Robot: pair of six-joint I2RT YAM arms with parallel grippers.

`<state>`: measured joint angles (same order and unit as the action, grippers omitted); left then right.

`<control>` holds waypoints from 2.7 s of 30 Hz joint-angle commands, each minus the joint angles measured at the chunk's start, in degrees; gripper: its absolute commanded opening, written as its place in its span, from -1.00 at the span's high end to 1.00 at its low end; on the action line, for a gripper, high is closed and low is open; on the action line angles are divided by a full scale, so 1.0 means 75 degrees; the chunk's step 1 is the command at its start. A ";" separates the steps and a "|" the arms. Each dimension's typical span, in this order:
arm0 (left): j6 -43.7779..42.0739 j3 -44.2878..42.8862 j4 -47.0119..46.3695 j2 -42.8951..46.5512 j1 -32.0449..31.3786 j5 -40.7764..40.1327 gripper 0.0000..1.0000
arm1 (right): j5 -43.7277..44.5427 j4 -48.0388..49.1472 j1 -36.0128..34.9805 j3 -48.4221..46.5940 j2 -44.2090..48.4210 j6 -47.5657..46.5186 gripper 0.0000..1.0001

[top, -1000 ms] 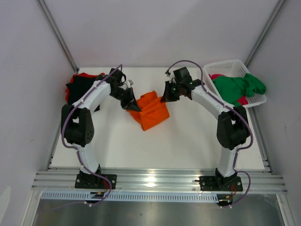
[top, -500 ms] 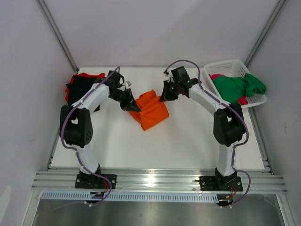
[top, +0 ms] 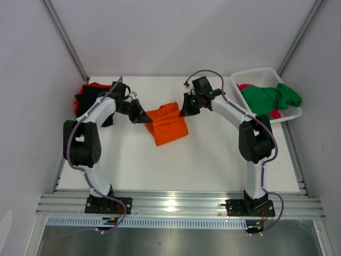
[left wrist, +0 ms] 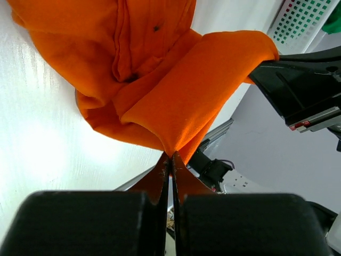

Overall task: Fold and stack the t-shirts
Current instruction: Fold the long partially folded tshirt into a neat square

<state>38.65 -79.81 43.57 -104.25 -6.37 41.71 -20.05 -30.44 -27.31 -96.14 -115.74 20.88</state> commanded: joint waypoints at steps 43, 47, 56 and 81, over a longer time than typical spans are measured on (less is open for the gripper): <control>0.1361 -0.1523 0.0190 -0.1041 0.0615 -0.2304 0.99 | 0.0717 0.0659 0.0090 -0.0728 -0.0961 -0.0207 1.00; 0.1572 -0.1557 0.0179 -0.1159 0.0720 -0.2175 0.99 | 0.0646 0.0613 0.0102 -0.1255 -0.1207 -0.0078 1.00; 0.1467 -0.2670 0.0647 -0.0842 0.0803 -0.2199 0.99 | 0.0553 0.0649 0.0091 -0.1958 -0.0950 -0.0077 1.00; 0.1912 -0.5661 0.1902 -0.3421 0.1306 -0.1542 0.99 | 0.0424 0.0343 0.0032 -0.3014 -0.2192 0.0262 1.00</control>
<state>51.07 -119.83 58.17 -131.37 0.91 31.09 -18.87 -26.26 -27.73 -117.21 -132.29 23.42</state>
